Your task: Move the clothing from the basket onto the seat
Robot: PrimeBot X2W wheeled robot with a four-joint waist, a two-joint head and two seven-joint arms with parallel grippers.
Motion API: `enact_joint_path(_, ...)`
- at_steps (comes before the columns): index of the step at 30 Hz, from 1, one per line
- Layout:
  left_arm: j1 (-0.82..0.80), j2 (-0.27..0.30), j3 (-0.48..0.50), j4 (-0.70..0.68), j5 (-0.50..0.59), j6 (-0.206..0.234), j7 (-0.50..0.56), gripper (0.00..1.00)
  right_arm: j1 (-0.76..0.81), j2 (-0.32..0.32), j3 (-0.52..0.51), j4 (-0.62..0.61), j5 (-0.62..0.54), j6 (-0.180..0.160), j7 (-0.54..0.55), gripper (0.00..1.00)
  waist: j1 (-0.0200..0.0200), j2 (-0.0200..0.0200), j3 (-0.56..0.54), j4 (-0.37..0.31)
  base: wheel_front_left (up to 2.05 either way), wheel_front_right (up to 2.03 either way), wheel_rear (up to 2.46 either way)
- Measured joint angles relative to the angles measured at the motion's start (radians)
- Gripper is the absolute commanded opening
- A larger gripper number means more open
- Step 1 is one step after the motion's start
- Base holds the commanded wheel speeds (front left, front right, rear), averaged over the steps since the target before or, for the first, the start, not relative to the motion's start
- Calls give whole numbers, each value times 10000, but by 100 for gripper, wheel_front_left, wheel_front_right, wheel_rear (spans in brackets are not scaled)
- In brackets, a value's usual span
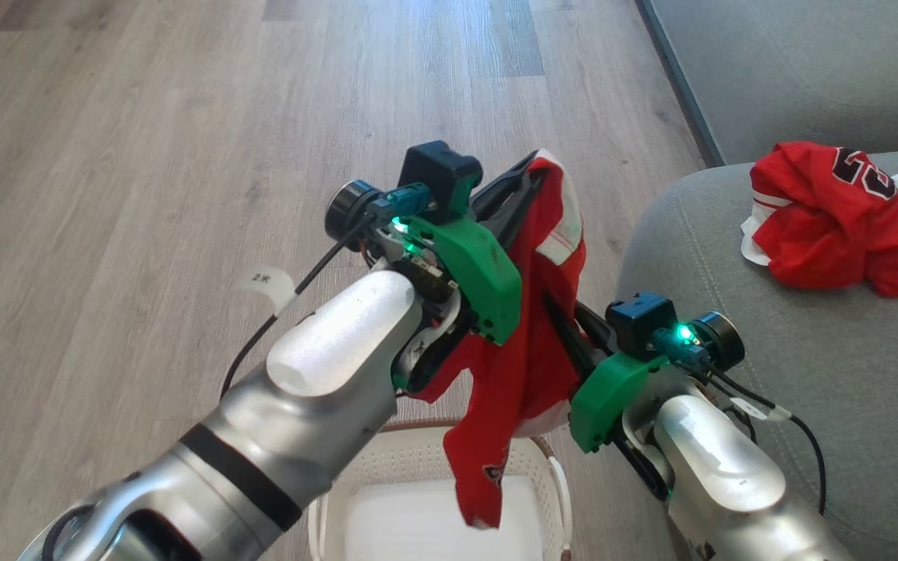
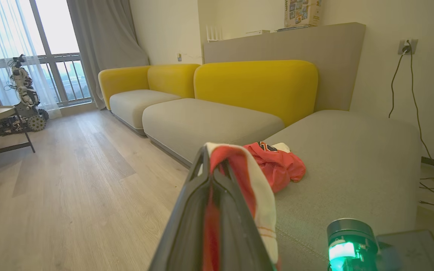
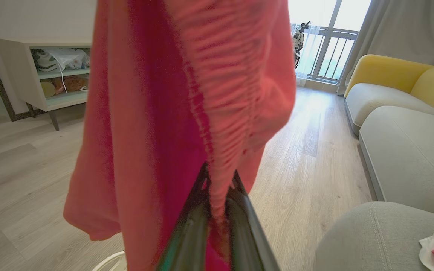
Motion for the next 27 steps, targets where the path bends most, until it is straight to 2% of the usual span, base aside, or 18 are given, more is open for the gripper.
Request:
enact_joint_path(3,67,58,29,151,-159,2,-109,0,-6,0,-48,0,40,0,0,0,0,0,17,-24,0,0,0)
enact_joint_path(4,134,84,69,155,-174,19,-228,6,-14,0,-84,0,38,0,0,0,0,0,28,-48,0,0,0)
enact_joint_path(5,228,104,109,157,-176,75,-326,30,-38,0,-132,0,33,0,0,0,0,0,41,-78,0,0,0)
enact_joint_path(6,327,140,130,171,-213,69,-393,49,-94,0,-186,-2,4,0,0,0,0,0,56,-117,0,0,0)
enact_joint_path(7,436,171,157,186,-268,63,-435,96,-182,0,-280,-12,-67,0,0,0,0,0,77,-161,0,0,0)
enact_joint_path(8,534,184,190,219,-284,63,-512,100,-262,-2,-408,-63,-121,0,0,0,0,0,98,-206,0,0,0)
enact_joint_path(19,1320,305,219,449,-341,-102,-1012,100,-978,-90,-1407,-268,-1139,0,0,0,0,0,331,-959,0,0,0)
enact_joint_path(27,1955,328,249,368,-75,-10,-1174,100,-1409,-773,-1898,-608,-1404,0,0,0,0,0,524,-2036,0,0,0)
